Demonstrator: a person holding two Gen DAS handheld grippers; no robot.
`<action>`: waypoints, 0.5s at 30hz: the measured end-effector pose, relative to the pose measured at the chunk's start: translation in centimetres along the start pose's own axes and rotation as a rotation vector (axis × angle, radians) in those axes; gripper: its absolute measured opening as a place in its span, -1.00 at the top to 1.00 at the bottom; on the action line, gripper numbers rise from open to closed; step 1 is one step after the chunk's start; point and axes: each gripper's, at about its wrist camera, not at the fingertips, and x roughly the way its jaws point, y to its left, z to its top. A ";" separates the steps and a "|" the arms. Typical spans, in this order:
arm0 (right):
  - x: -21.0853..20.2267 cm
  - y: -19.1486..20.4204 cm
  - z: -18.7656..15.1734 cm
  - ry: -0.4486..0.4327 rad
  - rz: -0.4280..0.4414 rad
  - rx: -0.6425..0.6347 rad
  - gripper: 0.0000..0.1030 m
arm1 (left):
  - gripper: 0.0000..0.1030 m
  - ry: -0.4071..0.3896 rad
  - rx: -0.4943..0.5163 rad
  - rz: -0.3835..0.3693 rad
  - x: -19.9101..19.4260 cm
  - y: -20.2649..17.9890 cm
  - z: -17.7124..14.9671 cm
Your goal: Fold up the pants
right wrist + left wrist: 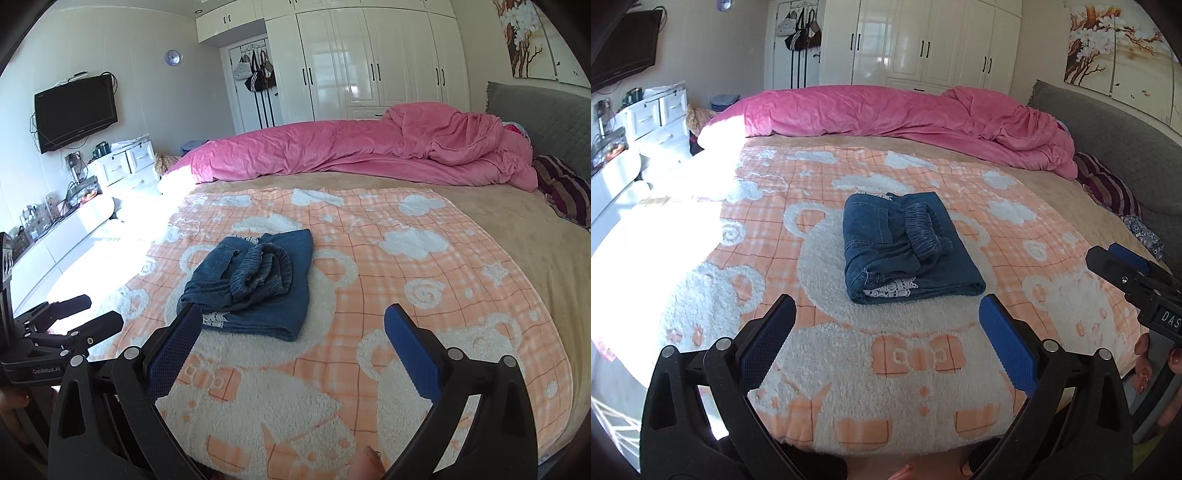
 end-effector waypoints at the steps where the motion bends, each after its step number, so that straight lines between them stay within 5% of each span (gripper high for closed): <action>1: -0.1 0.0 -0.2 0.001 0.005 0.002 -0.91 | -0.81 0.002 0.000 0.001 -0.1 0.0 -0.2; 15: 0.0 0.8 -3.3 0.050 0.016 -0.008 -0.91 | -0.81 0.031 -0.014 0.011 0.0 0.4 -3.3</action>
